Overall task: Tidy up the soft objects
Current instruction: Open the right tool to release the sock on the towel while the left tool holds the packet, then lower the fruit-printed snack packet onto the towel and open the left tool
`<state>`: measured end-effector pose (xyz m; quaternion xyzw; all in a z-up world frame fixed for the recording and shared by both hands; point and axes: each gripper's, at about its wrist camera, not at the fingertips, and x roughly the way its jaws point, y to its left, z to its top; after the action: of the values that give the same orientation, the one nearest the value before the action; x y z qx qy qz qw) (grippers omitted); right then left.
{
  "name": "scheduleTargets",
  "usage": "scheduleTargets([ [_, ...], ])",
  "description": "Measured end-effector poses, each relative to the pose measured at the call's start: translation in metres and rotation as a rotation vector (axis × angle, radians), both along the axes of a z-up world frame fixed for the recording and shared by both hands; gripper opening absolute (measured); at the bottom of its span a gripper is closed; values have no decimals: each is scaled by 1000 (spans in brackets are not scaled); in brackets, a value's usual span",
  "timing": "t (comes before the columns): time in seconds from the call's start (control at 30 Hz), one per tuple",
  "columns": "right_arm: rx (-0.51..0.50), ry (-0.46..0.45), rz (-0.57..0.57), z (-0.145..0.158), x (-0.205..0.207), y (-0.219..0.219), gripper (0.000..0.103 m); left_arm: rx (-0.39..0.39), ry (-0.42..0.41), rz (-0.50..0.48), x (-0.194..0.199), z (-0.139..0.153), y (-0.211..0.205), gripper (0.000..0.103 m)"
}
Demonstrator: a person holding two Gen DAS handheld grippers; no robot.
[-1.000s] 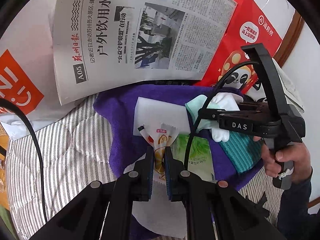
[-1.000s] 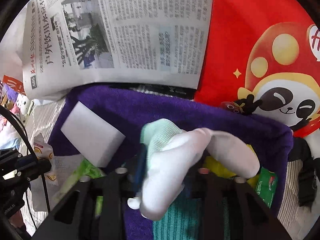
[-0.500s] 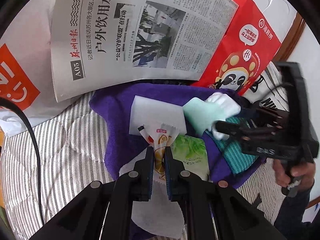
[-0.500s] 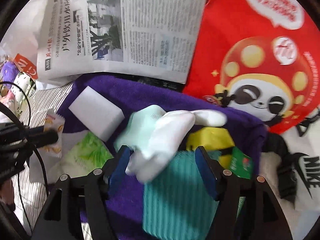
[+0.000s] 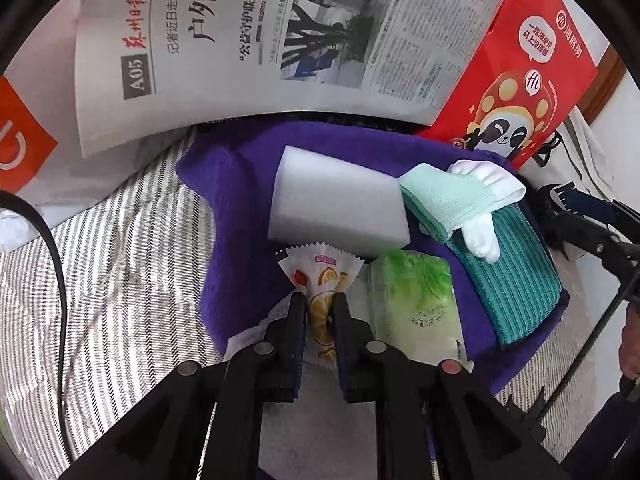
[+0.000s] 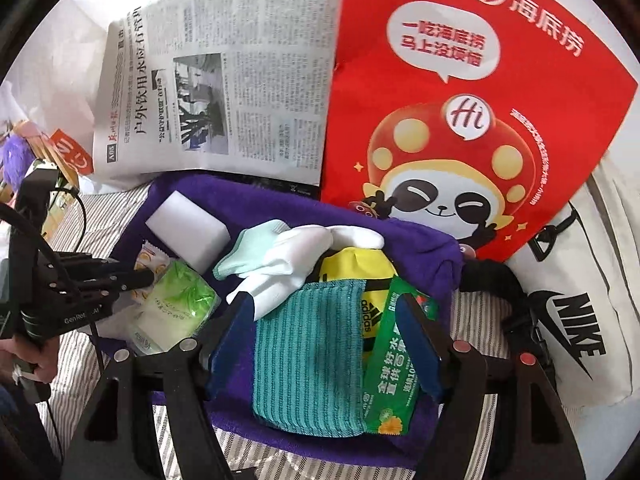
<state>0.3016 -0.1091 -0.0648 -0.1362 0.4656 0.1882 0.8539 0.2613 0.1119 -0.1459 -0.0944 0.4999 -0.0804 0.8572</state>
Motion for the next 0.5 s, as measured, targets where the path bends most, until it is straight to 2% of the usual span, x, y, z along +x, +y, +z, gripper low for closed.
scheduleTargets([
  [0.2, 9, -12, -4, 10, -1, -3, 72, 18, -4, -20, 0, 2, -7, 25],
  [0.27, 9, -20, -1, 13, -3, -4, 72, 30, -6, -26, 1, 5, -10, 35],
  [0.33, 8, -30, -1, 16, -5, -4, 72, 61, -10, -39, 1, 7, -16, 41],
  [0.5, 6, -40, 1, 21, -7, -4, 72, 113, -12, -52, -2, 13, -22, 46],
])
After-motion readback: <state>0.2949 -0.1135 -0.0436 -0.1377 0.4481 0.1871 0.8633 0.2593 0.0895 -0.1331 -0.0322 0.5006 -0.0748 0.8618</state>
